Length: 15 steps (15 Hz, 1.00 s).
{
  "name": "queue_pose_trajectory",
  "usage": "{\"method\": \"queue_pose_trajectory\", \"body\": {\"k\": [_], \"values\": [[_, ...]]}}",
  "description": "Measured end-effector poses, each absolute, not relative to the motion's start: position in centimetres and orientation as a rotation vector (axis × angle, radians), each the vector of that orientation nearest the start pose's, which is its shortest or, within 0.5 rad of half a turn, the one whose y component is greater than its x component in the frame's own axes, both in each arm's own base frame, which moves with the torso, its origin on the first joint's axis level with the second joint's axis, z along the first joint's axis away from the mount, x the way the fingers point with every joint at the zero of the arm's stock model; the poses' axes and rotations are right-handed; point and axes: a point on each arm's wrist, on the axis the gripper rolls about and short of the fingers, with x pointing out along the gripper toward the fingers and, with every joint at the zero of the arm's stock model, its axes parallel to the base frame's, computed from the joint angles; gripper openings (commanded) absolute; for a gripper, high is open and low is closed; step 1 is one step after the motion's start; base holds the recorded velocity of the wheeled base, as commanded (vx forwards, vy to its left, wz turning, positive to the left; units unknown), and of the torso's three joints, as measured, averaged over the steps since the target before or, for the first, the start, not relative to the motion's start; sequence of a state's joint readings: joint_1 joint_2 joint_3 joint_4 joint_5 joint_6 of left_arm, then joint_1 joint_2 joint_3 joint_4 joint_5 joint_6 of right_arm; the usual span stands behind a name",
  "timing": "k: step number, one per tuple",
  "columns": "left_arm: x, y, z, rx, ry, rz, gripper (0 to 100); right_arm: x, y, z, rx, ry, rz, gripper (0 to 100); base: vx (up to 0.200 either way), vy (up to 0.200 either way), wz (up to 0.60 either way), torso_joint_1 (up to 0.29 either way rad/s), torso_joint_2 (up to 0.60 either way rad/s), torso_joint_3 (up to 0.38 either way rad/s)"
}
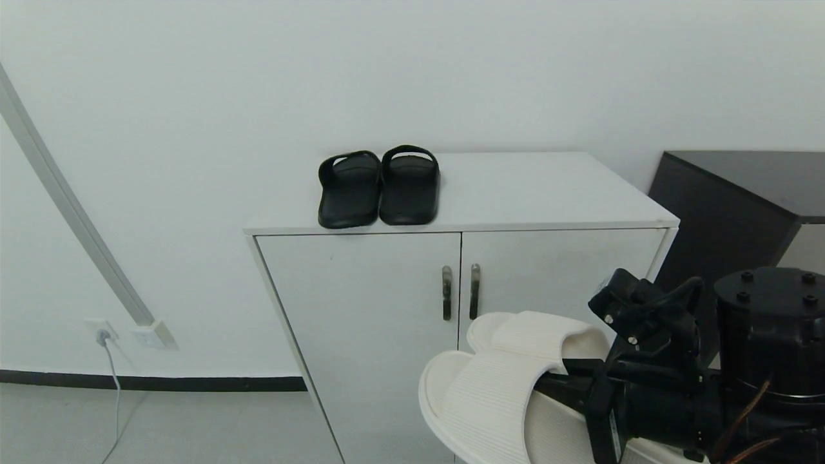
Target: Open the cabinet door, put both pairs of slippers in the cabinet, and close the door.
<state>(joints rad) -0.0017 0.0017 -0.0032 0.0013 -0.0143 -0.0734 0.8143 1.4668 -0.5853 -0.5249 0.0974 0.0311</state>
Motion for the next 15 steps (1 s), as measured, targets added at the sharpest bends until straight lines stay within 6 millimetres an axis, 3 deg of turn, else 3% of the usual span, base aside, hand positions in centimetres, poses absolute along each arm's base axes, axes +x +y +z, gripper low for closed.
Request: {"method": "queue_pose_trajectory", "body": {"k": [9,13,15], "values": [[-2.29,-0.03,7.62,-0.071,0.001,-0.015,100,15.69,17.21,17.21,-0.108,0.373,0.903,0,0.000,0.000,0.00,-0.125,0.47,0.342],[-2.29,-0.03,7.62,-0.072,0.001,-0.016,100,15.63,17.23,17.18,-0.108,0.374,0.905,0,0.000,0.000,0.00,-0.037,0.43,0.391],[-2.29,-0.03,7.59,-0.070,0.002,-0.017,100,15.60,17.22,17.12,-0.109,0.377,0.906,0,0.000,0.000,0.00,-0.001,0.11,0.101]]}}
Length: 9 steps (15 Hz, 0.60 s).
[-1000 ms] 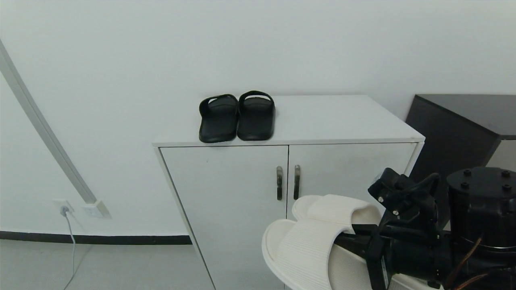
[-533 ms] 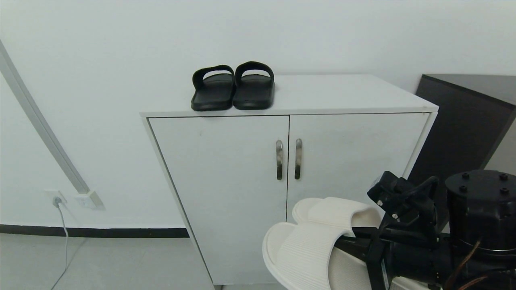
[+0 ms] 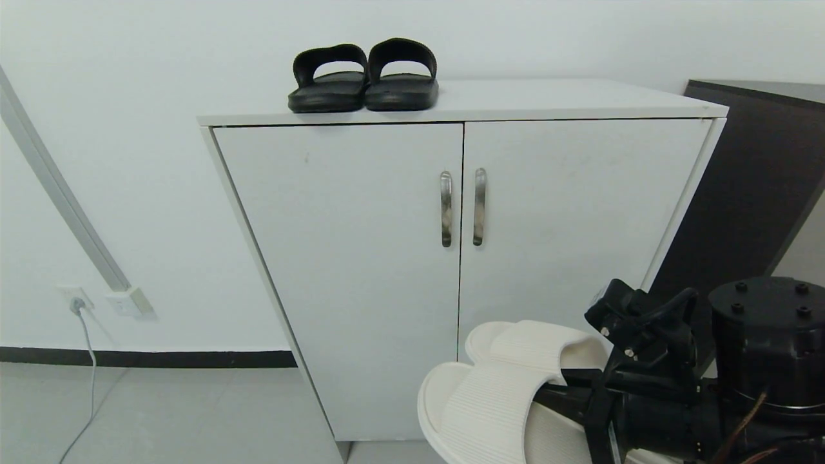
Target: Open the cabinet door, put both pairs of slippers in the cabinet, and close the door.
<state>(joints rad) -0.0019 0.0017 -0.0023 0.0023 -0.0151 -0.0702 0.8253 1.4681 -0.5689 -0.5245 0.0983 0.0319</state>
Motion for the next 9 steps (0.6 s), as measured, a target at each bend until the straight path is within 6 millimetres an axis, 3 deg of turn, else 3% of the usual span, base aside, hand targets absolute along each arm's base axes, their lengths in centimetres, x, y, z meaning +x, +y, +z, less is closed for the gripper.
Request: {"method": "queue_pose_trajectory", "body": {"k": [9], "values": [[-2.30,-0.03,7.64,-0.074,0.001,-0.016,100,15.50,17.15,16.93,-0.112,0.382,0.908,0,0.000,0.000,0.00,0.000,0.00,0.000]]}}
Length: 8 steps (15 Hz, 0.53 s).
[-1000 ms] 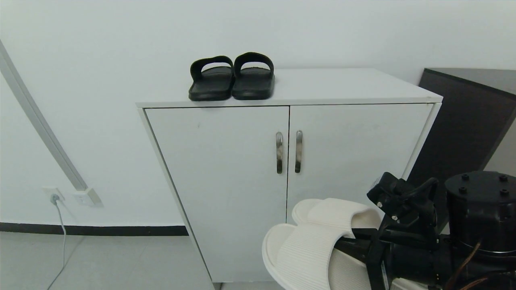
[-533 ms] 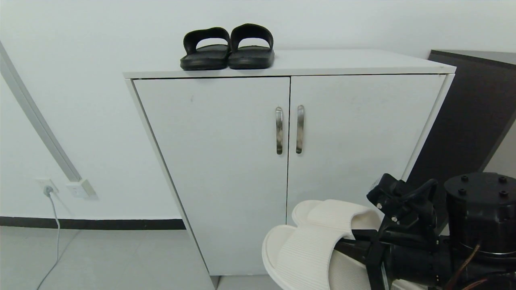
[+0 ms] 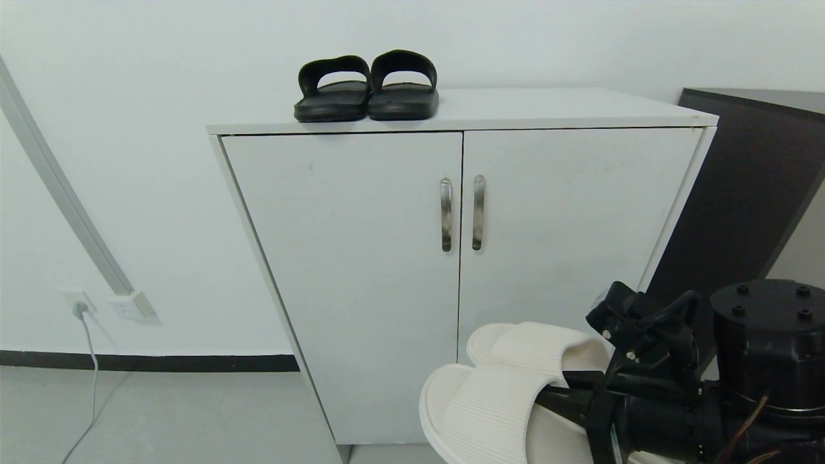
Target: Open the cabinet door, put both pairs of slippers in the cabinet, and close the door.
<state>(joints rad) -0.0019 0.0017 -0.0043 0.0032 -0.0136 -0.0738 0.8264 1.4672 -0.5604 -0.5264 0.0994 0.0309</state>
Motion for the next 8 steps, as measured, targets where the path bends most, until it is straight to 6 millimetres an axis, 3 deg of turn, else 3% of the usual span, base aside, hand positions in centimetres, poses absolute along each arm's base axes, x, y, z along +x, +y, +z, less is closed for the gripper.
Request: {"method": "queue_pose_trajectory", "body": {"k": [5,8], "values": [[-2.1,0.0,8.3,-0.076,0.021,-0.036,100,15.6,17.2,16.8,-0.108,0.374,0.907,0,0.000,0.000,0.00,0.003,0.11,0.067],[-1.1,-0.1,13.0,-0.160,0.009,-0.077,100,15.8,17.4,16.2,-0.116,0.393,0.907,0,0.000,0.000,0.00,0.000,0.00,0.000]]}}
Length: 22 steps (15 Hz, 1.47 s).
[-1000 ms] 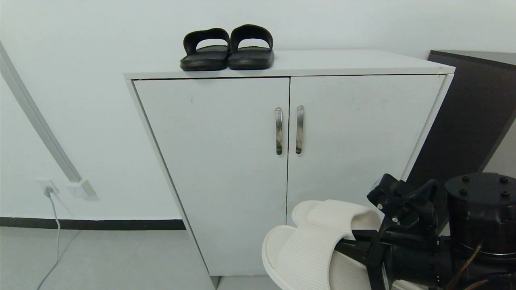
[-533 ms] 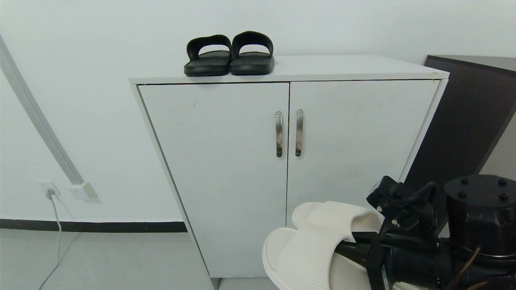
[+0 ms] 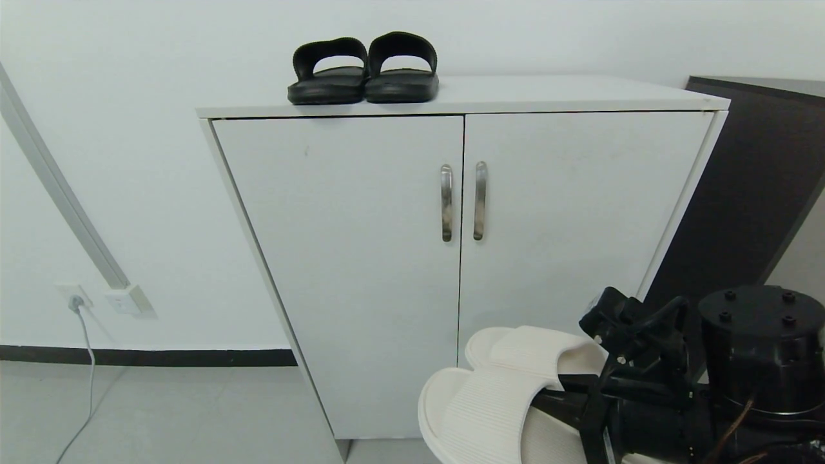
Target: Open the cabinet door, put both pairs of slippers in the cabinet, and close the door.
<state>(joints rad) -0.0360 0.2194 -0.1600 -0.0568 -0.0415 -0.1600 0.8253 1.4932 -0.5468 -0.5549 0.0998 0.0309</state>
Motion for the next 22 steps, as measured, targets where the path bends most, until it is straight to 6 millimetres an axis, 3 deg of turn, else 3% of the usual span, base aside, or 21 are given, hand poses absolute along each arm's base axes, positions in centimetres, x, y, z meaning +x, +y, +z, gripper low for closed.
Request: {"method": "queue_pose_trajectory", "body": {"k": [3,7,12,16,19,22], "values": [[2.4,-0.5,17.3,-0.189,0.024,-0.209,100,15.7,17.4,16.0,-0.118,0.390,0.910,0,0.000,0.000,0.00,0.000,0.00,0.000],[7.9,-2.2,20.6,-0.176,0.040,-0.443,100,15.6,17.4,15.9,-0.124,0.362,0.915,0,0.000,0.000,0.00,0.000,0.00,0.000],[12.6,-8.1,23.2,-0.225,0.151,-0.773,100,15.6,17.4,15.4,-0.129,0.379,0.919,0,0.000,0.000,0.00,0.000,0.00,0.000],[15.2,-12.7,25.9,-0.272,0.119,-0.938,100,15.8,17.6,14.9,-0.137,0.398,0.919,0,0.000,0.000,0.00,0.000,0.00,0.000],[17.1,-15.2,27.0,-0.270,0.129,-1.089,100,15.8,17.6,14.8,-0.140,0.403,0.915,0,0.000,0.000,0.00,0.000,0.00,0.000],[19.3,-17.3,27.4,-0.266,0.143,-1.134,100,15.8,17.6,14.7,-0.144,0.406,0.913,0,0.000,0.000,0.00,0.000,0.00,0.000]]}}
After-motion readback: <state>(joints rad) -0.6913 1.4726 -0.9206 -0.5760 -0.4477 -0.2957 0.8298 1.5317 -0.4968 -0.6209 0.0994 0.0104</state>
